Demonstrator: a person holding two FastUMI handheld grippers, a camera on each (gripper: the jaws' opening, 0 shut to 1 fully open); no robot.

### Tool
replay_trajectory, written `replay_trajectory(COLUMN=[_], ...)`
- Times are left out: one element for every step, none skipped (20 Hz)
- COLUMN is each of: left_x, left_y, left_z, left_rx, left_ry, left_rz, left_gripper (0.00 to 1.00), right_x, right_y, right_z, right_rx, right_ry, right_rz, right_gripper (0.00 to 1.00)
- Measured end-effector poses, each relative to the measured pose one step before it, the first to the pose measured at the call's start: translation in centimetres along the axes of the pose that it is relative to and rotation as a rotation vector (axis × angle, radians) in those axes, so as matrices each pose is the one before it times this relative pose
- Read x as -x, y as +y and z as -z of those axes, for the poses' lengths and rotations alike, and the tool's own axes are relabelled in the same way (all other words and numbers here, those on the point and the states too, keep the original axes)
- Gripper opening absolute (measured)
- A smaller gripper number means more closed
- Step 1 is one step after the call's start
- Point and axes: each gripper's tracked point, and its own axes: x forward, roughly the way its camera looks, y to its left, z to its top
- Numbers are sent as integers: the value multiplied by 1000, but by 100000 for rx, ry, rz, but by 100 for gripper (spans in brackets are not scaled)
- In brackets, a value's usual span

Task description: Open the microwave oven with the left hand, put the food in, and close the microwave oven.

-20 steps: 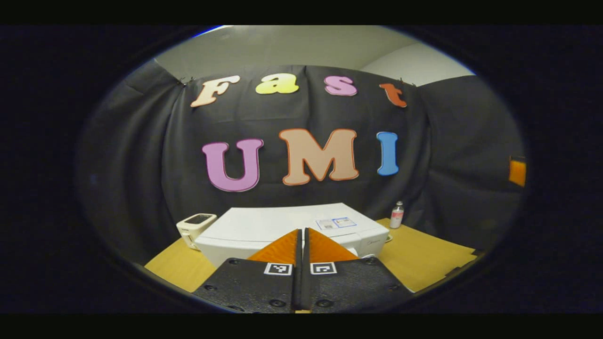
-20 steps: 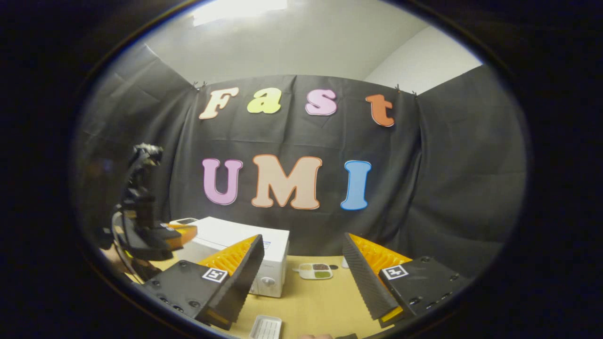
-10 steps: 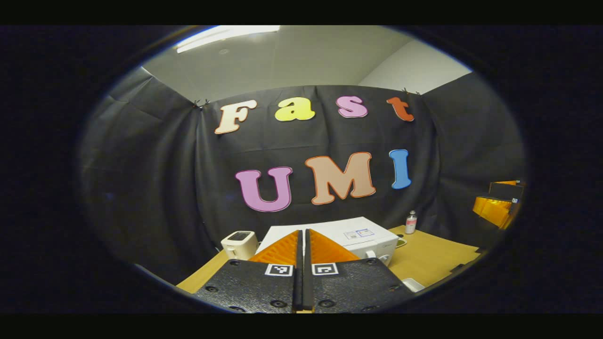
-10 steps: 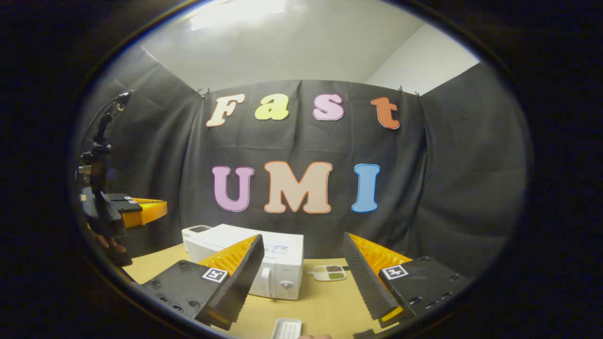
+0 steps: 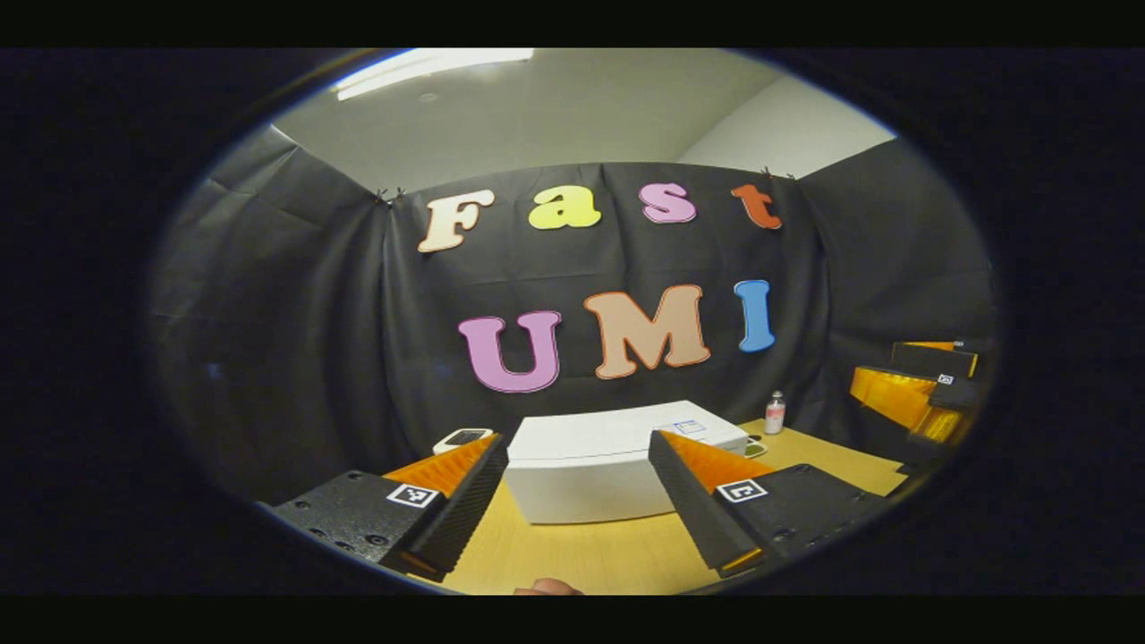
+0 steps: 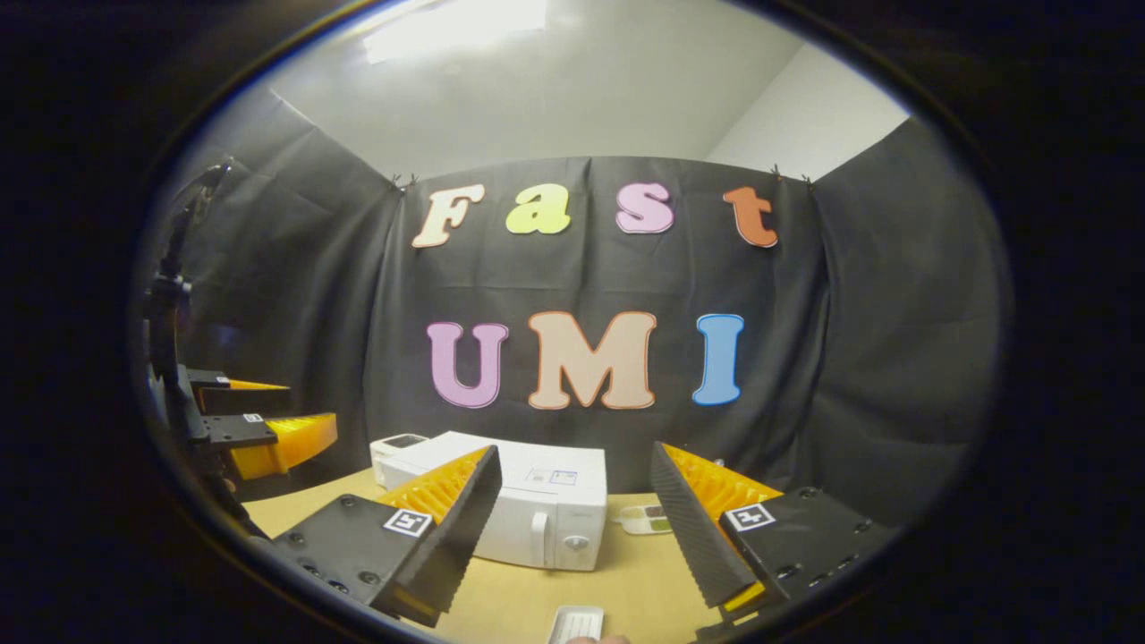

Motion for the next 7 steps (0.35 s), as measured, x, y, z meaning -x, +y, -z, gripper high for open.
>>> replay_trajectory(left_x=[118, 150, -30, 32, 38, 1, 16], left_y=[-52, 284, 256, 235, -35, -134, -45], left_z=[258, 196, 15, 13, -21, 241, 111], left_rx=[1929, 121, -929, -1065, -81, 260, 44], left_ry=[767, 660, 167, -59, 42, 215, 682], left_rz=[257, -579, -483, -389, 308, 117, 181], left_gripper=[100, 97, 97, 98, 100, 100, 97], right_x=[62, 36, 25, 8, 0, 44, -21], right_y=[247, 102, 16, 34, 129, 88, 53], right_z=[38, 152, 5, -40, 59, 105, -45], right_rx=[-48, 65, 46, -296, -383, -227, 124], right_ry=[262, 214, 116, 8, 277, 221, 96], right_rz=[-540, -161, 41, -93, -109, -154, -172], right_gripper=[96, 96, 96, 96, 96, 96, 96])
